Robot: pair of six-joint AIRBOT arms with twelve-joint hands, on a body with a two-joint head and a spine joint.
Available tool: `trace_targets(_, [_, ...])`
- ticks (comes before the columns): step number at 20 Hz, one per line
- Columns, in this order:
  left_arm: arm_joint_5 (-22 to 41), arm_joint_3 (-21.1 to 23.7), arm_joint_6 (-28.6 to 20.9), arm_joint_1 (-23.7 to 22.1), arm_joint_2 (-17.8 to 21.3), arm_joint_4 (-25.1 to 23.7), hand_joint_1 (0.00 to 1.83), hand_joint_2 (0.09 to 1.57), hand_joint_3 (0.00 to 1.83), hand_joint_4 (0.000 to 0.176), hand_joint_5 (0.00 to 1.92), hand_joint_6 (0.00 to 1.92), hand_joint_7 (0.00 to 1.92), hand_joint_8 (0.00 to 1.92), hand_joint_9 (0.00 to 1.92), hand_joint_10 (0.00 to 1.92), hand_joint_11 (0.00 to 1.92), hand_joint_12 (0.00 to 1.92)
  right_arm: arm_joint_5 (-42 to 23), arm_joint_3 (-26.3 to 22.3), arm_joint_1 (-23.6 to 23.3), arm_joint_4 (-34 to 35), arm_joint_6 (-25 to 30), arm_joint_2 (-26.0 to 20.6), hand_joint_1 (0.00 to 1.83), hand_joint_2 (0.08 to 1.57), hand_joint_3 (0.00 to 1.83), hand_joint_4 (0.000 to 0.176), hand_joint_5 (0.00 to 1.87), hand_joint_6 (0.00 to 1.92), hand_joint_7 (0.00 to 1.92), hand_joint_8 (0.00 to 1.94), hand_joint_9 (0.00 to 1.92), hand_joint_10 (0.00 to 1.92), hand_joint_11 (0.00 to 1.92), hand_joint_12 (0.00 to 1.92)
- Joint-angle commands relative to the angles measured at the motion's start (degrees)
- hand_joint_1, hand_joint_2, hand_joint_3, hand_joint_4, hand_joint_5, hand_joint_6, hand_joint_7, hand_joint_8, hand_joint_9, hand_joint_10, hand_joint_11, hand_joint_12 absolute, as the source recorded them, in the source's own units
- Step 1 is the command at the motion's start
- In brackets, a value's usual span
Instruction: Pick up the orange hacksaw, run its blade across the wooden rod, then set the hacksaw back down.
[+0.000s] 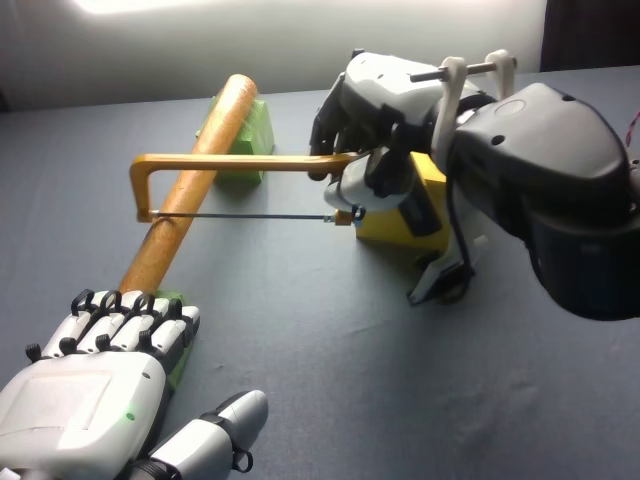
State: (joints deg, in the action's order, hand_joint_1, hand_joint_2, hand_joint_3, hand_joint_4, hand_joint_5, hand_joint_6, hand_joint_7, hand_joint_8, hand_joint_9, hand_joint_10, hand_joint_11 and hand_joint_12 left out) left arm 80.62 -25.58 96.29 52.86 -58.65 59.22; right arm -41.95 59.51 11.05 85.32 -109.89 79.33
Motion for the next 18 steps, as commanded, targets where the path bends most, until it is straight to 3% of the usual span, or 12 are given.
trace_targets(1, [1.6, -0.2, -0.6, 0.0, 0.2, -1.5, 0.00, 1.29, 0.00, 0.000, 0.24, 0.00, 0.17, 0.00, 0.13, 0.00, 0.00, 0.30, -1.5, -0.3, -0.9, -4.0, 0.1, 0.4, 1.39, 1.05, 0.00, 0.000, 0.98, 0.92, 1.14, 0.66, 1.14, 0.85, 1.07, 0.78])
trace_targets(6, [1.4, -0.2, -0.6, 0.1, 0.2, -1.5, 0.00, 1.29, 0.00, 0.000, 0.21, 0.00, 0.14, 0.00, 0.10, 0.00, 0.00, 0.21, -1.4, 2.5, -1.8, -4.5, -1.1, 6.1, 1.39, 1.05, 0.00, 0.000, 0.96, 0.95, 1.13, 0.66, 1.14, 0.85, 1.07, 0.78])
trace_targets(9, [1.4, -0.2, -0.6, 0.1, 0.2, -1.5, 0.00, 1.29, 0.00, 0.000, 0.25, 0.00, 0.17, 0.00, 0.13, 0.00, 0.00, 0.29, -1.4, 5.3, -3.1, -5.5, -1.1, 10.0, 1.39, 1.06, 0.00, 0.000, 0.96, 0.95, 1.12, 0.71, 1.13, 0.87, 1.06, 0.79])
trace_targets(11, [1.4, -0.1, -0.6, 0.2, 0.3, -1.5, 0.00, 1.29, 0.00, 0.000, 0.21, 0.00, 0.14, 0.00, 0.11, 0.00, 0.00, 0.23, -1.5, 5.3, -3.7, -5.8, -1.1, 10.7, 1.39, 1.06, 0.00, 0.000, 0.93, 0.97, 1.10, 0.72, 1.13, 0.88, 1.06, 0.80])
trace_targets(14, [1.4, -0.1, -0.7, 0.3, 0.5, -1.5, 0.00, 1.29, 0.00, 0.000, 0.24, 0.01, 0.17, 0.01, 0.12, 0.01, 0.00, 0.26, -1.5, 3.0, -3.7, -5.8, -0.2, 8.3, 1.39, 1.06, 0.00, 0.000, 0.95, 0.96, 1.11, 0.70, 1.13, 0.88, 1.07, 0.80])
trace_targets(18, [1.4, -0.1, -0.8, 0.3, 0.5, -1.5, 0.00, 1.30, 0.00, 0.000, 0.23, 0.00, 0.17, 0.00, 0.13, 0.00, 0.00, 0.31, -1.5, -3.8, -5.6, -5.7, 1.7, 0.0, 1.39, 1.06, 0.00, 0.000, 0.95, 0.95, 1.11, 0.72, 1.13, 0.88, 1.07, 0.80])
